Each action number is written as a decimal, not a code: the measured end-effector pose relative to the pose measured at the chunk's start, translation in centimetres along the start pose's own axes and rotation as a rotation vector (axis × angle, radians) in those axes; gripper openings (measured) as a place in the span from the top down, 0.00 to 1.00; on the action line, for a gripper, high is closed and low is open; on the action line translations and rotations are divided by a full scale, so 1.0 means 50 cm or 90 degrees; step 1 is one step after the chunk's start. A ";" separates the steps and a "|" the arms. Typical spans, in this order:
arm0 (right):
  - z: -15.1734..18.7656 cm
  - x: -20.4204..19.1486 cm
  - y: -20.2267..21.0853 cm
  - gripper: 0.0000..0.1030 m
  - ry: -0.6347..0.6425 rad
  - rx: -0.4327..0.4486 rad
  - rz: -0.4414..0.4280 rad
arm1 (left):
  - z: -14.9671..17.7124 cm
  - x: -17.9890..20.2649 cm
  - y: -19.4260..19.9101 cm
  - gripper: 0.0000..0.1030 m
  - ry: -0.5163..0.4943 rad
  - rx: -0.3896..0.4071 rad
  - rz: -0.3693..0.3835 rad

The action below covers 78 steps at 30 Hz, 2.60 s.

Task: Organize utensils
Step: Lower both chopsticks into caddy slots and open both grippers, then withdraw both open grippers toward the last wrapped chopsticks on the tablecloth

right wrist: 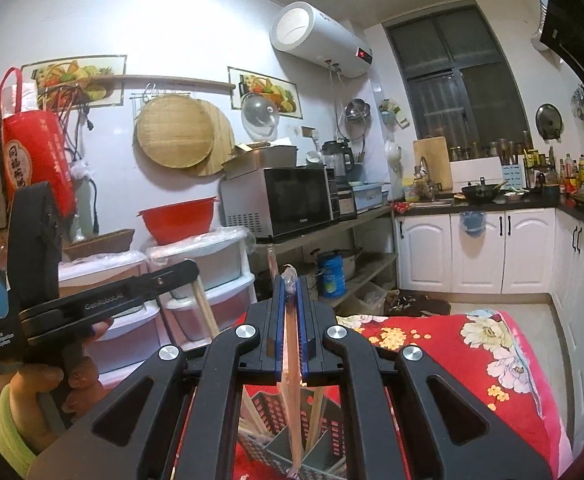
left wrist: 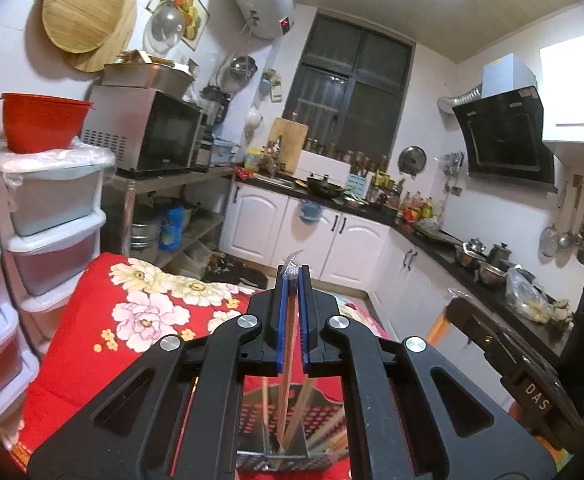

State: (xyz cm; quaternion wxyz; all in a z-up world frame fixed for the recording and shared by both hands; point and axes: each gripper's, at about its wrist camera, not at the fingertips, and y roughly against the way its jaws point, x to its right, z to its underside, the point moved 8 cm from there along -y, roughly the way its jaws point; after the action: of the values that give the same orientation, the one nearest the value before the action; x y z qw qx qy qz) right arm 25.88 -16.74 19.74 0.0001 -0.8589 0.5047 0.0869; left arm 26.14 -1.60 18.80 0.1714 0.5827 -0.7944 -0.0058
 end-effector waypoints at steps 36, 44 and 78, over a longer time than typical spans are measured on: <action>0.189 0.110 -0.089 0.94 -0.039 -0.091 0.106 | 0.164 -0.093 -0.110 0.87 0.017 -0.093 -0.068; 0.205 0.124 -0.062 0.84 -0.054 -0.107 0.120 | 0.175 -0.086 -0.087 0.74 0.018 -0.106 -0.062; 0.304 0.095 0.049 0.42 -0.081 -0.174 0.087 | 0.289 -0.084 0.072 0.18 0.059 -0.148 -0.063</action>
State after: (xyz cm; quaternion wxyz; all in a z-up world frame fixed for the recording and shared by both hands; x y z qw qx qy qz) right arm 23.75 -20.72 4.28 -0.0907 -0.8074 0.5445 0.2084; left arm 19.90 0.69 4.84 0.2733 0.5969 -0.7501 -0.0793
